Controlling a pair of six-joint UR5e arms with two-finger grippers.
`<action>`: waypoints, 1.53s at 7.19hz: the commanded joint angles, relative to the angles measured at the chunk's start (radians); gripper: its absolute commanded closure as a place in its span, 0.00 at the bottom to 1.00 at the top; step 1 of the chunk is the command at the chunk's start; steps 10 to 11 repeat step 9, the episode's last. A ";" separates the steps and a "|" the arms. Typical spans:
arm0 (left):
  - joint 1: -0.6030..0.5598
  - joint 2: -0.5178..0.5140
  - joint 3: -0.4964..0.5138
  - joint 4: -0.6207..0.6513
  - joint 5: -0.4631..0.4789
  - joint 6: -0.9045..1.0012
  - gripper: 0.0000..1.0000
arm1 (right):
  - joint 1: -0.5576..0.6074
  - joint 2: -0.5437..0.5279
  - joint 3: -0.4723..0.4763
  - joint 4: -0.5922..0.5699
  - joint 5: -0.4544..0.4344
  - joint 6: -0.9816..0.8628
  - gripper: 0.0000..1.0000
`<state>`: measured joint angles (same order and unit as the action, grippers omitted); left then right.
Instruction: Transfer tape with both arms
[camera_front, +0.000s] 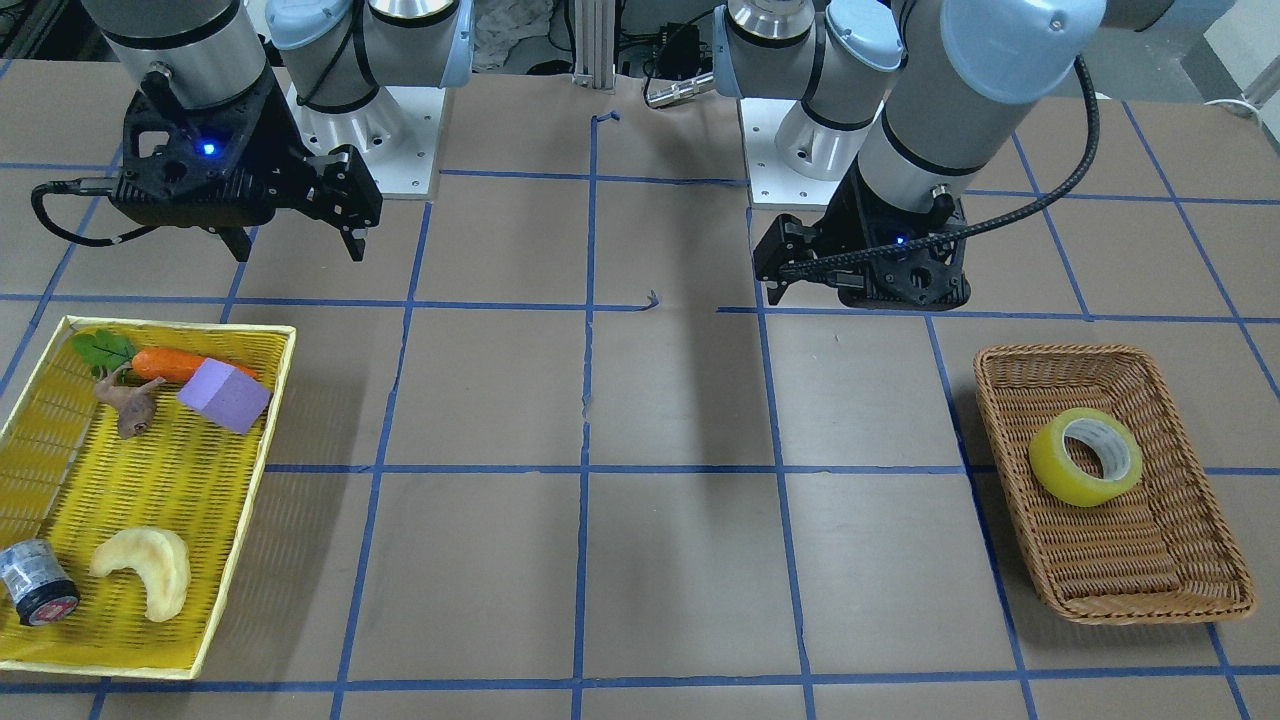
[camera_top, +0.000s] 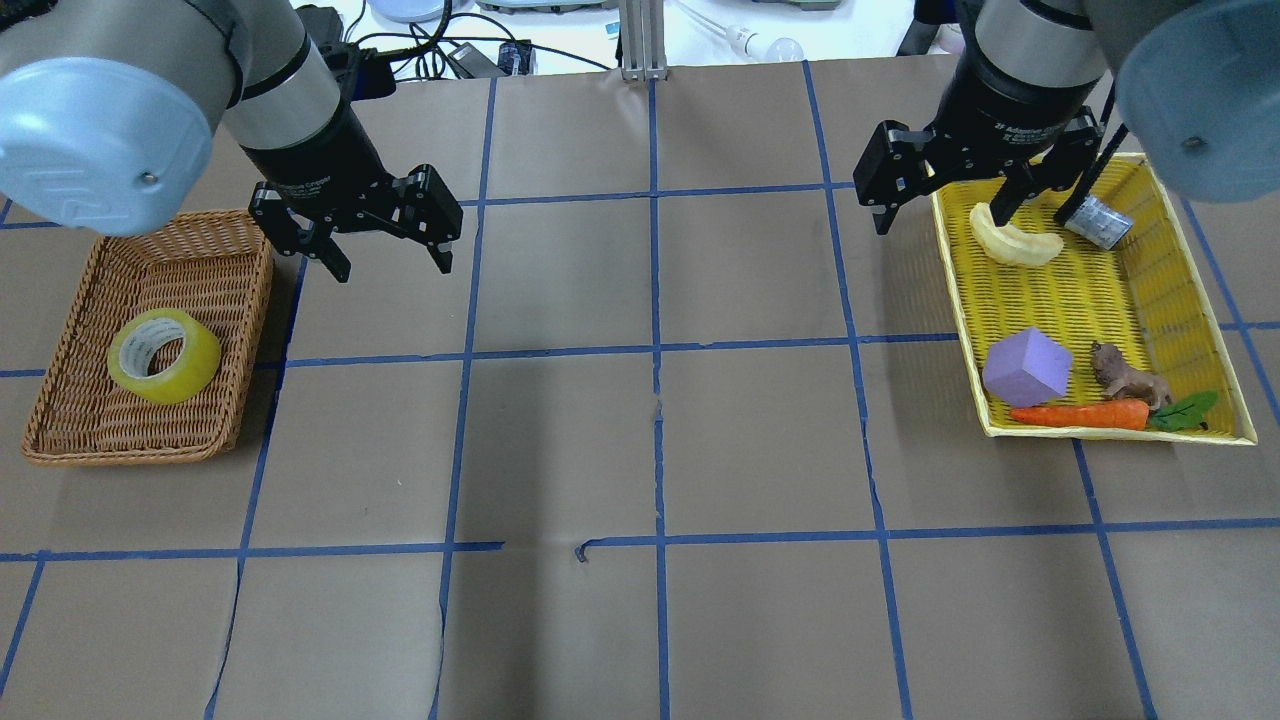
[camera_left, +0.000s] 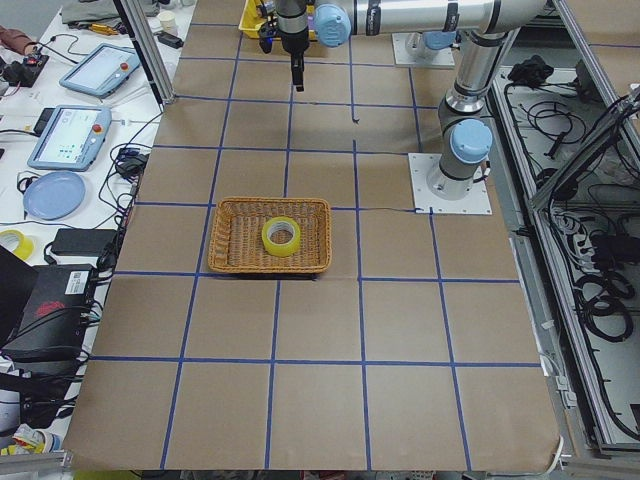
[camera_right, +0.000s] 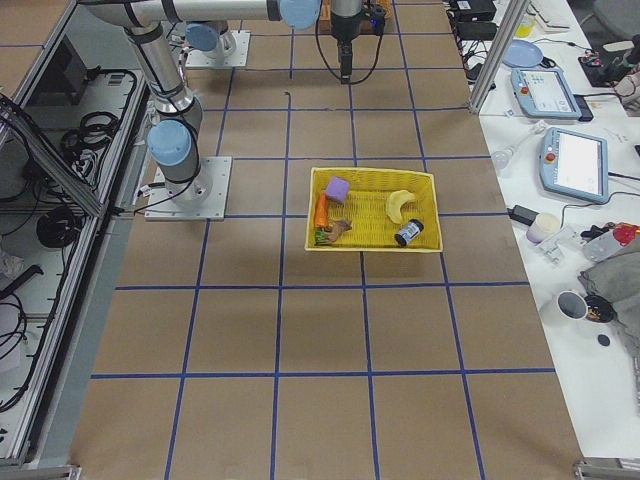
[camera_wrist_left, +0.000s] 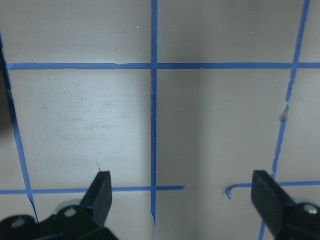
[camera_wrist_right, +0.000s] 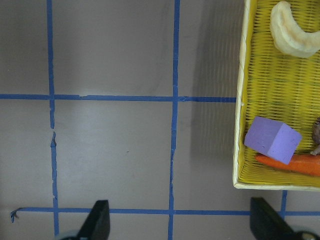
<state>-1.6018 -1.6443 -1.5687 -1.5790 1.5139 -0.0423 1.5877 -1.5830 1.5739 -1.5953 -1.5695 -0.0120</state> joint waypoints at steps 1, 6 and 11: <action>-0.012 0.023 0.010 -0.032 0.000 -0.005 0.00 | -0.002 0.002 0.000 0.000 0.002 -0.005 0.00; -0.012 0.029 0.004 -0.056 0.029 0.009 0.00 | 0.000 0.003 -0.002 0.008 -0.001 -0.005 0.00; -0.012 0.029 0.002 -0.055 0.028 0.009 0.00 | 0.000 0.003 -0.002 0.011 -0.003 -0.005 0.00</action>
